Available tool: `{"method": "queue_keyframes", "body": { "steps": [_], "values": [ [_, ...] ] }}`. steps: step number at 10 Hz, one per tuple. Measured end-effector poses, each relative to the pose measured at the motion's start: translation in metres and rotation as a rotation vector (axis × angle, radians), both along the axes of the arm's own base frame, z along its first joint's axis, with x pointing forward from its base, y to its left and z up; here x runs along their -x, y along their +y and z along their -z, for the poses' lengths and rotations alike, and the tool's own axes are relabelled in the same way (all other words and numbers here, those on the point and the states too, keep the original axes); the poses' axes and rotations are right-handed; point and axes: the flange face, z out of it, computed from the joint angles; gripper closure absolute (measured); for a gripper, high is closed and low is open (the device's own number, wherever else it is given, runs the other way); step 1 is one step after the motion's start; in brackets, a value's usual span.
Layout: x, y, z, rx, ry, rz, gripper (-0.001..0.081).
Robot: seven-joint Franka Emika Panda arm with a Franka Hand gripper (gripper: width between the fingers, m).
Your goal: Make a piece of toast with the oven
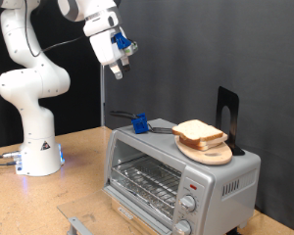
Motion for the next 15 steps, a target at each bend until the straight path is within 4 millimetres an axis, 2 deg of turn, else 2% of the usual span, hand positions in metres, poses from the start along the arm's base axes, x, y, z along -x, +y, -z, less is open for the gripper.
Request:
{"method": "queue_keyframes", "body": {
  "steps": [6, 9, 15],
  "values": [
    [0.006, 0.028, 0.064, 0.087, -0.042, -0.033, -0.0002],
    [0.006, 0.039, 0.082, 0.12, -0.048, -0.059, -0.0002],
    [0.003, 0.058, 0.113, 0.053, -0.01, -0.05, -0.0002]
  ]
}}
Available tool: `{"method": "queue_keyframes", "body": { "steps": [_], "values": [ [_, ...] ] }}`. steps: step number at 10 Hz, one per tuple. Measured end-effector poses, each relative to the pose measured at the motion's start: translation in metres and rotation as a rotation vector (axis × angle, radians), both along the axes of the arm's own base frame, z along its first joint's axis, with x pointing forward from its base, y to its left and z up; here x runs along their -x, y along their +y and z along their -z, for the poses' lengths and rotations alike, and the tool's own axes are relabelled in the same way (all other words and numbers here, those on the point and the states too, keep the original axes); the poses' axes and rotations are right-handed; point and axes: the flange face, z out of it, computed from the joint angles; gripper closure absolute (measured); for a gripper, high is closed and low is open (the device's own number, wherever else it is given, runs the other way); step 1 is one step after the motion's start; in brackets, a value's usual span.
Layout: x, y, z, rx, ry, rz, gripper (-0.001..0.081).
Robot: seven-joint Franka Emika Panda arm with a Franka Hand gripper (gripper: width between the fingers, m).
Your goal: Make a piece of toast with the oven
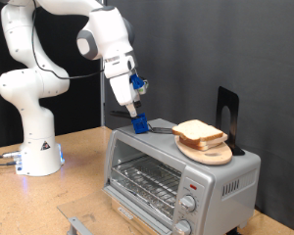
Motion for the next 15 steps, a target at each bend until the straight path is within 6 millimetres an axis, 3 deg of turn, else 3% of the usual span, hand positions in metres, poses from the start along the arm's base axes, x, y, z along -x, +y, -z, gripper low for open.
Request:
{"method": "queue_keyframes", "body": {
  "steps": [7, 15],
  "values": [
    [0.009, 0.014, 0.038, 0.014, -0.037, -0.024, -0.0002],
    [0.007, 0.024, 0.05, 0.012, -0.046, -0.027, -0.0002]
  ]
}}
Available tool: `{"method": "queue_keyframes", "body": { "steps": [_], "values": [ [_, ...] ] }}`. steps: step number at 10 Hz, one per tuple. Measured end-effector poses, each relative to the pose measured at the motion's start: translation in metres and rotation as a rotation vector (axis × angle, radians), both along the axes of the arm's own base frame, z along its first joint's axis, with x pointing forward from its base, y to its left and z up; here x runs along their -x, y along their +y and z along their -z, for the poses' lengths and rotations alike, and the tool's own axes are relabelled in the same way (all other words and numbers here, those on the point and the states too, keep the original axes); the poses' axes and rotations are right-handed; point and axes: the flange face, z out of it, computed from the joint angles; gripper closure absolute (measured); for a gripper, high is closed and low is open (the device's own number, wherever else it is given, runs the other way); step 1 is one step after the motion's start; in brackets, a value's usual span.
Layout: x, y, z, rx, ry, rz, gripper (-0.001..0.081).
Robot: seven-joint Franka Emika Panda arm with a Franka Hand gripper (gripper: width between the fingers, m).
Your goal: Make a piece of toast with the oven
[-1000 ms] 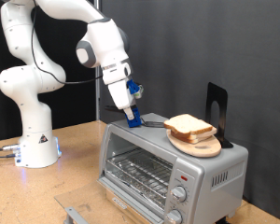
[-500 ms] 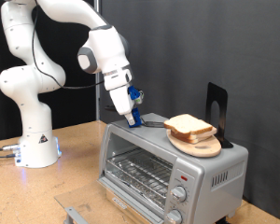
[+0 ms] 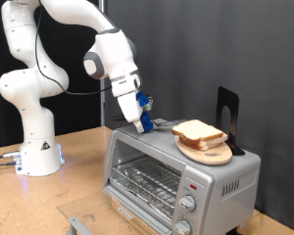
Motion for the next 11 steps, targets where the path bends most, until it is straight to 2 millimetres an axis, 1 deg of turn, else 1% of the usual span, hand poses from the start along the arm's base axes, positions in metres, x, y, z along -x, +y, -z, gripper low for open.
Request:
{"method": "queue_keyframes", "body": {
  "steps": [3, 5, 8, 11],
  "values": [
    [0.001, 0.005, -0.002, -0.017, 0.005, 0.002, -0.0002],
    [0.0, 0.009, -0.008, -0.034, 0.014, 0.002, -0.0002],
    [-0.002, 0.011, -0.018, -0.046, 0.023, -0.003, -0.0002],
    [-0.002, 0.01, -0.02, -0.046, 0.028, -0.006, -0.0002]
  ]
}}
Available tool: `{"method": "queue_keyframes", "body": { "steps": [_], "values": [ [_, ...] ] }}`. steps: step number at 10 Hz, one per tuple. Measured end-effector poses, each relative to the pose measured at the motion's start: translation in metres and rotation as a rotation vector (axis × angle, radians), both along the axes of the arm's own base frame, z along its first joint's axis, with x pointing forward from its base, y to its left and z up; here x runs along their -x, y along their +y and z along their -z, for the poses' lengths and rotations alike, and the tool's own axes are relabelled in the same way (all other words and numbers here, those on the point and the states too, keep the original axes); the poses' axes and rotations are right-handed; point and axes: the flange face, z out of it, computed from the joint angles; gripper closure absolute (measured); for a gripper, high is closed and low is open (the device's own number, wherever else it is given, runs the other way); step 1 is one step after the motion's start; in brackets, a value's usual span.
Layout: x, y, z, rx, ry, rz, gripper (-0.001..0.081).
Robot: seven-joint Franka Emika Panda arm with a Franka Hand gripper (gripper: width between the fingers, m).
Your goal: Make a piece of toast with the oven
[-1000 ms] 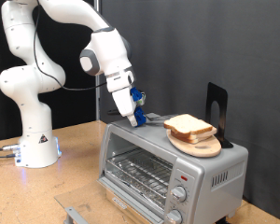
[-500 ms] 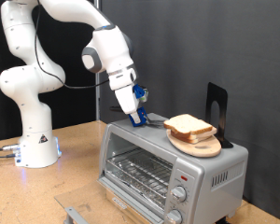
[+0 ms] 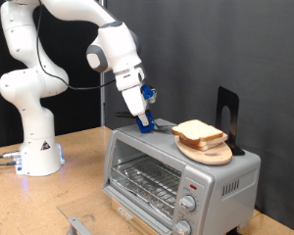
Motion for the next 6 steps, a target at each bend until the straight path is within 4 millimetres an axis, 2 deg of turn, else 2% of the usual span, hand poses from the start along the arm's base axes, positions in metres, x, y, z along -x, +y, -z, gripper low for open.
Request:
{"method": "queue_keyframes", "body": {
  "steps": [6],
  "values": [
    [-0.002, -0.015, -0.003, -0.039, -0.071, 0.029, -0.0002]
  ]
}}
